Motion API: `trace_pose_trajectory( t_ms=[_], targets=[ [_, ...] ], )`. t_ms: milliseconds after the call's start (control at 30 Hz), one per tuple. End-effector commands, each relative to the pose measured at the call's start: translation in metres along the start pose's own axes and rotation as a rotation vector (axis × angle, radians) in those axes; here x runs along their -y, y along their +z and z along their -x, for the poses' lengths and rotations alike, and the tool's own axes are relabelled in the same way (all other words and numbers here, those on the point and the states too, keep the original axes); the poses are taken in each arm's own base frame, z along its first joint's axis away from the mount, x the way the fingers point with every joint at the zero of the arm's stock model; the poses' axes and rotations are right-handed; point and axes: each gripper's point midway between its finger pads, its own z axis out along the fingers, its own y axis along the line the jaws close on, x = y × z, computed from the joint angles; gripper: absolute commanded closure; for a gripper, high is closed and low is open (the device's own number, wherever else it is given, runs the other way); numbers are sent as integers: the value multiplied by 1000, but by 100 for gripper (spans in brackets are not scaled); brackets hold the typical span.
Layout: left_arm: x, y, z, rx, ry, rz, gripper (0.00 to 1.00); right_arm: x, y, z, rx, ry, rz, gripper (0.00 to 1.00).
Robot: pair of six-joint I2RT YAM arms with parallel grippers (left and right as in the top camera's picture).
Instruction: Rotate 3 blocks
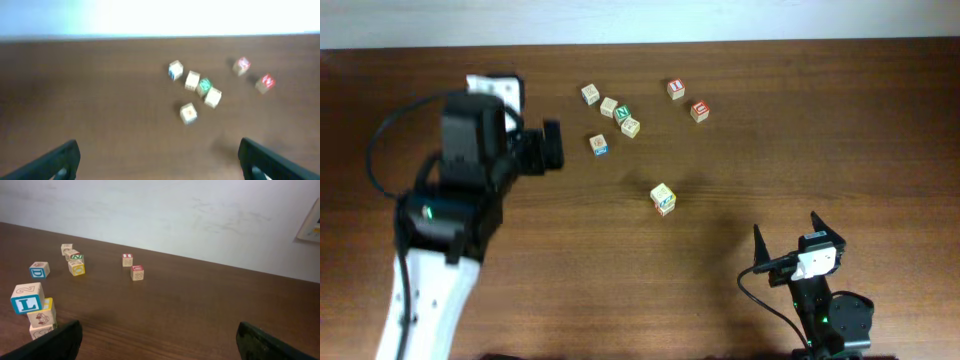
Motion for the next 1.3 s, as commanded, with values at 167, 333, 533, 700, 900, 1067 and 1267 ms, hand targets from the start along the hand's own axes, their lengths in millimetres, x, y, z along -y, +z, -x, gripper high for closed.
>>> trace_pose_trajectory(
  t_ms=[167, 333, 533, 700, 900, 1067, 1267],
  targets=[
    [-16, 10, -88, 253, 122, -23, 1, 3, 0, -3, -3, 12, -15, 2],
    [-13, 11, -142, 351, 327, -87, 1, 3, 0, -3, -3, 12, -15, 2],
    [-40, 8, -179, 394, 299, 50, 1, 3, 0, -3, -3, 12, -15, 2],
    [-47, 9, -198, 435, 291, 99, 1, 3, 0, -3, -3, 12, -15, 2],
    [-50, -8, -188, 514, 285, 130, 1, 3, 0, -3, -3, 12, -15, 2],
    [-50, -9, -187, 516, 285, 130, 1, 3, 0, -3, -3, 12, -15, 2],
    [-50, -9, -187, 516, 285, 130, 1, 3, 0, -3, -3, 12, -15, 2]
  ],
)
